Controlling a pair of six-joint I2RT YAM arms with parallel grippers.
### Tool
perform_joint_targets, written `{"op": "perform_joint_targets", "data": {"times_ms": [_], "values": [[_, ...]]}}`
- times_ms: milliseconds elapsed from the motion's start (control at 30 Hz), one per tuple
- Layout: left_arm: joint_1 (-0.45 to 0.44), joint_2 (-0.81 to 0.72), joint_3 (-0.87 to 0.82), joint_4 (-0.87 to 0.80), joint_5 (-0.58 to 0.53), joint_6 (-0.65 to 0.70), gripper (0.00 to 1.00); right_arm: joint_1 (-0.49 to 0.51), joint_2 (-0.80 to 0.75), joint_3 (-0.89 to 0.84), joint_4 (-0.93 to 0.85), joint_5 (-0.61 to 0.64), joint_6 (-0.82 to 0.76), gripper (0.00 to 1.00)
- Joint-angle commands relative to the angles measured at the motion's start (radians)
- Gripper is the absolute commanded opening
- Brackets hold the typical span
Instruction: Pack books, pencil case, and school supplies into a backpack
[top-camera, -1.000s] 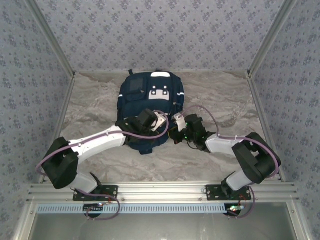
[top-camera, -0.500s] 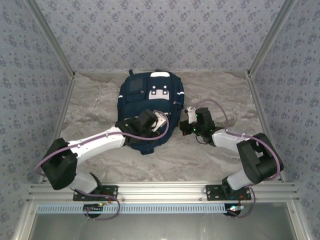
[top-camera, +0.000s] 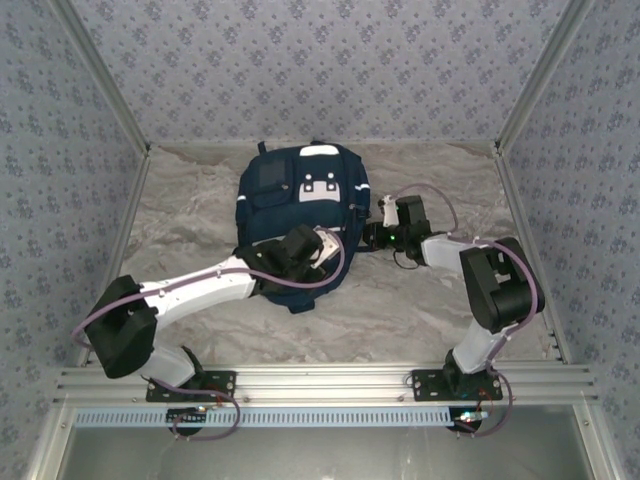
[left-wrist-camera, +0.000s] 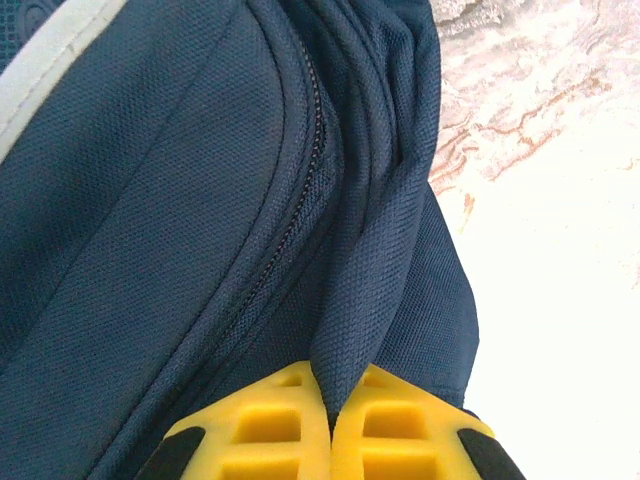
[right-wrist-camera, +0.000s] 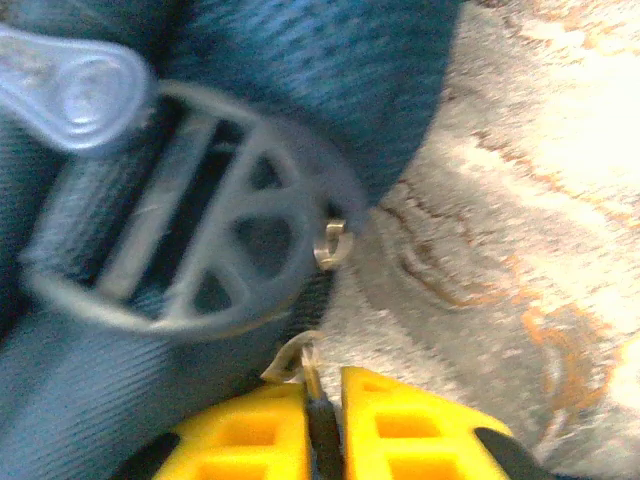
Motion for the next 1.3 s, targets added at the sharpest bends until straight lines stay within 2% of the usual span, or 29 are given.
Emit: {"op": "perform_joint_targets", "data": {"times_ms": [0, 333, 367, 433, 500, 533, 567, 600, 633, 667, 833, 900, 967, 1033, 1067, 1133, 1200, 1267], "values": [[-0.047, 0.022, 0.043, -0.05, 0.081, 0.009, 0.0, -0.021, -0.068, -0.016, 0.039, 0.128, 0.043, 0.34], [-0.195, 0.153, 0.104, -0.055, 0.093, 0.077, 0.0, -0.008, -0.485, -0.173, -0.24, 0.481, 0.085, 0.57], [-0.203, 0.16, 0.107, -0.062, 0.091, 0.074, 0.04, -0.011, -0.514, -0.182, -0.254, 0.503, 0.081, 0.58], [-0.212, 0.156, 0.109, -0.074, 0.078, 0.058, 0.19, -0.015, -0.569, -0.196, -0.268, 0.518, 0.073, 0.6], [-0.214, 0.117, 0.091, -0.07, 0.055, 0.04, 0.38, -0.015, -0.617, -0.195, -0.275, 0.541, 0.061, 0.69], [-0.213, 0.084, 0.076, -0.06, 0.039, 0.031, 0.47, -0.011, -0.644, -0.196, -0.271, 0.55, 0.039, 0.92], [-0.211, 0.045, 0.059, -0.051, 0.025, 0.025, 0.55, -0.004, -0.669, -0.196, -0.271, 0.549, 0.026, 1.0], [-0.209, 0.008, 0.046, -0.046, 0.007, 0.02, 0.65, 0.001, -0.692, -0.192, -0.277, 0.547, 0.016, 1.0], [-0.204, -0.035, 0.034, -0.04, -0.021, 0.008, 0.96, 0.003, -0.714, -0.186, -0.289, 0.545, 0.006, 1.0], [-0.187, -0.084, 0.018, -0.031, -0.033, -0.003, 0.98, 0.005, -0.738, -0.182, -0.298, 0.537, 0.004, 1.0], [-0.003, -0.394, -0.158, 0.12, -0.032, -0.08, 0.98, 0.005, -0.874, -0.23, -0.258, 0.504, -0.034, 1.0], [0.066, -0.54, -0.241, 0.186, -0.184, -0.107, 0.98, 0.003, -0.923, -0.271, -0.215, 0.523, -0.064, 1.0], [0.143, -0.661, -0.351, 0.311, -0.389, -0.064, 0.98, 0.002, -0.95, -0.318, -0.146, 0.564, -0.116, 1.0], [0.242, -0.71, -0.453, 0.454, -0.481, 0.008, 0.98, 0.0, -0.953, -0.394, -0.029, 0.58, -0.204, 1.0], [0.311, -0.709, -0.497, 0.518, -0.466, 0.052, 0.98, -0.004, -0.945, -0.432, 0.034, 0.609, -0.227, 1.0], [0.445, -0.675, -0.563, 0.618, -0.351, 0.135, 0.98, -0.022, -0.909, -0.509, 0.171, 0.625, -0.285, 1.0], [0.611, -0.608, -0.592, 0.647, -0.307, 0.064, 0.98, -0.04, -0.86, -0.576, 0.309, 0.642, -0.336, 1.0], [0.754, -0.523, -0.61, 0.656, -0.224, -0.028, 0.98, -0.063, -0.786, -0.579, 0.331, 0.689, -0.327, 1.0]]}}
